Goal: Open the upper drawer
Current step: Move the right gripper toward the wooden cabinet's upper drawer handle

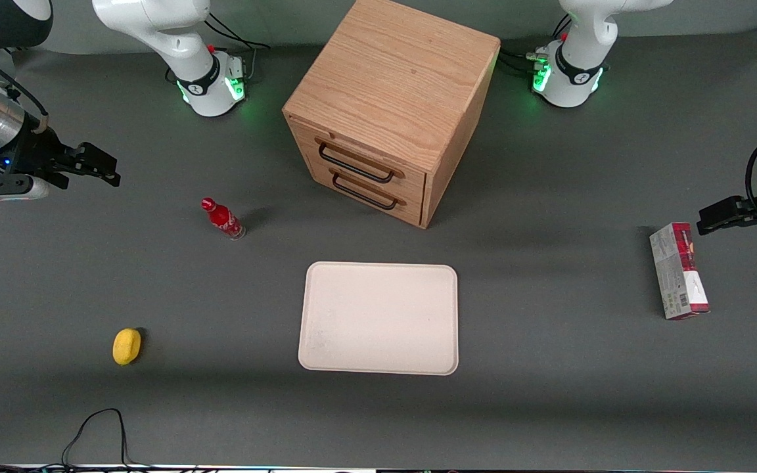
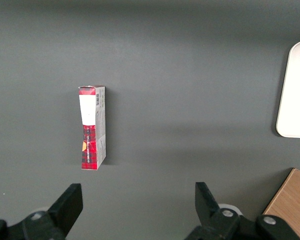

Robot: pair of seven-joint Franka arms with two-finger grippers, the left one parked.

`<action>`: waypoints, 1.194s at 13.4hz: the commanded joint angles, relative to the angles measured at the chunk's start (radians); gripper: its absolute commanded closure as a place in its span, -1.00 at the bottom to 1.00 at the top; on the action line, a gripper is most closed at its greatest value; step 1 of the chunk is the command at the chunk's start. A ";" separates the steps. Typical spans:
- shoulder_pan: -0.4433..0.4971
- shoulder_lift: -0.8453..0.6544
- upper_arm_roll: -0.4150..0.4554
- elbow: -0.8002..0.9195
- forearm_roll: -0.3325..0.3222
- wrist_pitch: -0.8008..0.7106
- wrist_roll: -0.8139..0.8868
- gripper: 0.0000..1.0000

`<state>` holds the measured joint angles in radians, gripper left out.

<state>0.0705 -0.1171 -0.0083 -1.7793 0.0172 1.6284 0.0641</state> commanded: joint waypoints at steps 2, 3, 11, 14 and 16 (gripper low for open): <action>0.006 0.020 -0.002 0.067 0.015 -0.033 -0.007 -1.00; 0.011 0.036 0.004 0.084 0.016 -0.033 -0.007 -1.00; 0.012 0.275 0.520 0.394 0.000 -0.171 -0.152 -1.00; 0.021 0.319 0.608 0.405 0.006 -0.171 -0.360 -1.00; 0.020 0.368 0.614 0.403 0.079 -0.177 -0.371 -1.00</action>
<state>0.0955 0.1725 0.5987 -1.4267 0.0347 1.4803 -0.2515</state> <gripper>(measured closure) 0.000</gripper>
